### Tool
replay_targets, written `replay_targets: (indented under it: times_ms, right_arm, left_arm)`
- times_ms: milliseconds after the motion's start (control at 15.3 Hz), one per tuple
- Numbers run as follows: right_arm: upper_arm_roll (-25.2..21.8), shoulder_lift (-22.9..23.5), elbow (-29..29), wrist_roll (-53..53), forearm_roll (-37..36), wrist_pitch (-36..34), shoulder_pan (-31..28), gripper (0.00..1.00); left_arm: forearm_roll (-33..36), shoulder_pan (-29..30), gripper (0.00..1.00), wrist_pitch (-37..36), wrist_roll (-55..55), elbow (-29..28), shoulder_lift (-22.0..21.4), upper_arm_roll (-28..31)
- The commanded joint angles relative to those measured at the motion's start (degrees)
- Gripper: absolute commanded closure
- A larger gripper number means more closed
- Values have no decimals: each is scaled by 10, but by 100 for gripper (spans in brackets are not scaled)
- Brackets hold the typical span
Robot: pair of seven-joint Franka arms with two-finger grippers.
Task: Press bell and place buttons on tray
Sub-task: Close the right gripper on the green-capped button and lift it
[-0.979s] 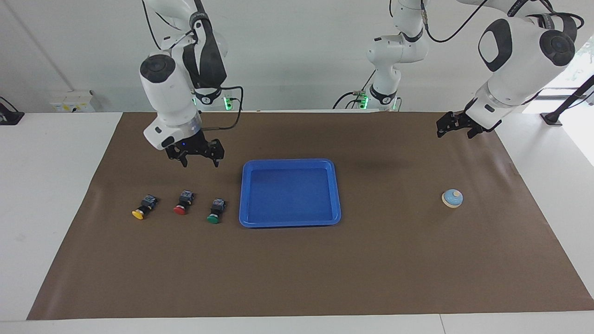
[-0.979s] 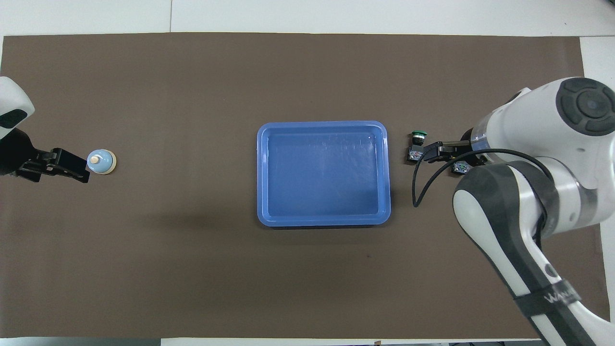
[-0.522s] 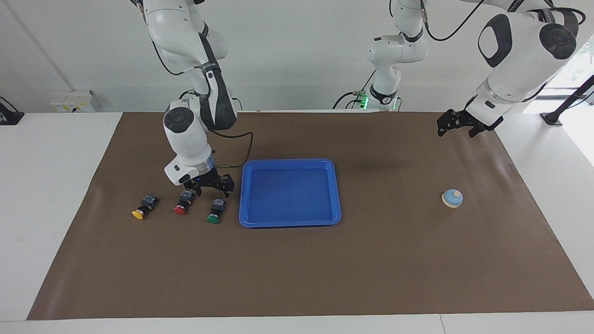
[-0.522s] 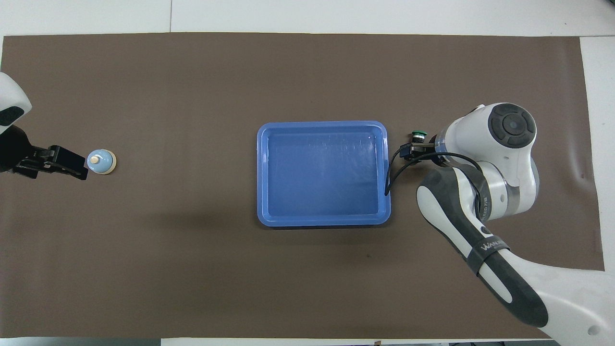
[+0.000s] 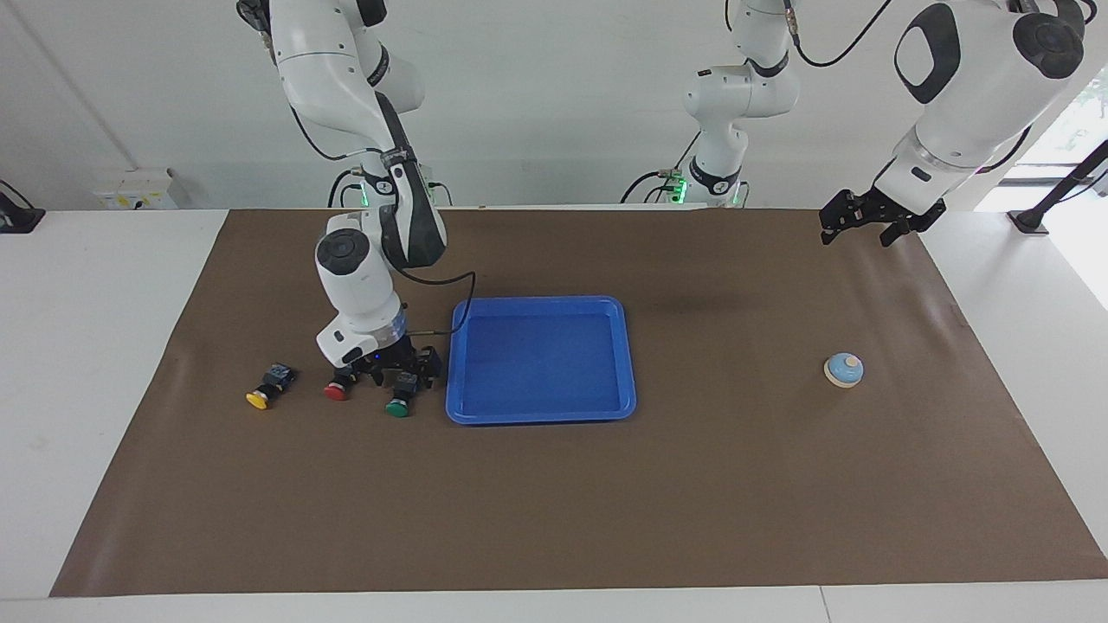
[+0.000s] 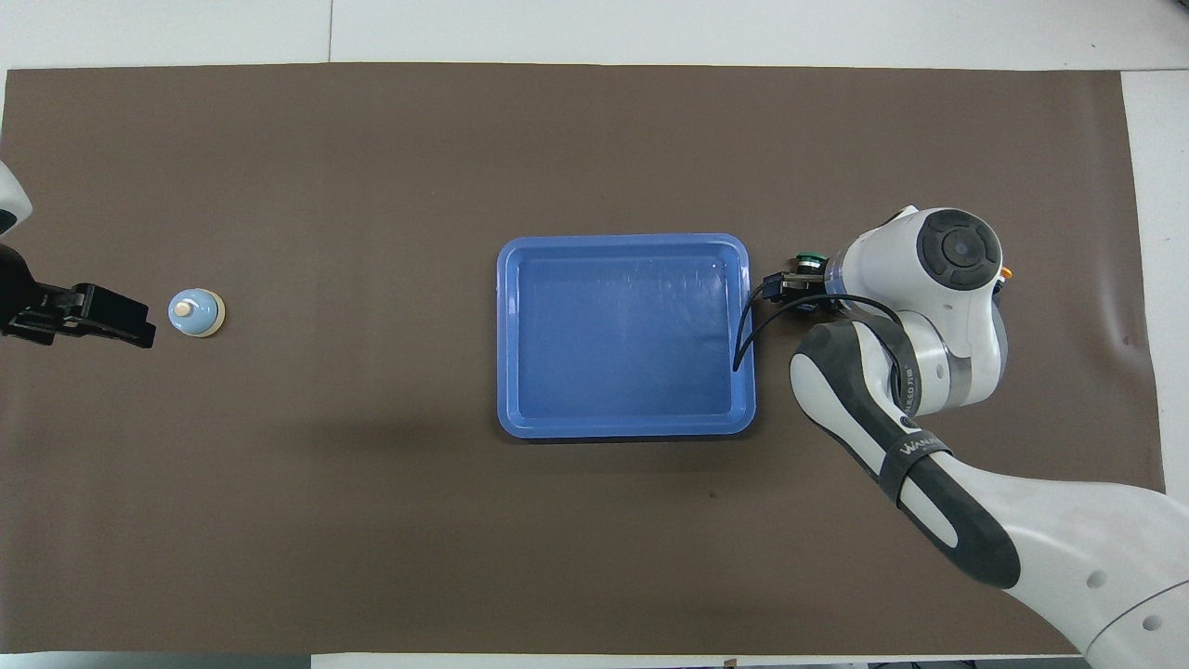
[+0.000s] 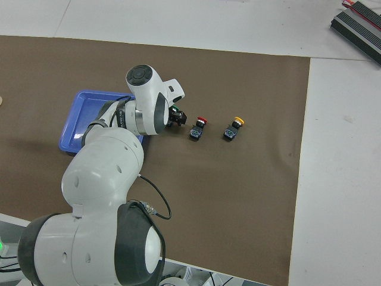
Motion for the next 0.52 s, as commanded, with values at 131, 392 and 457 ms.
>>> replay_targets:
  times_ms: [131,392,457]
  right_arm:
    - [2,9,7,30,-8,4,-4,100]
    - [2,5,26,26,-8,-26,-4,100]
    - [2,5,53,26,-8,-63,-1,100]
  left_arm:
    - [12,0,0,3,-2,-11,2,3]
    - [12,-4,0,-8,-2,-4,5,4]
    - [12,-5,0,-7,-2,-4,5,4]
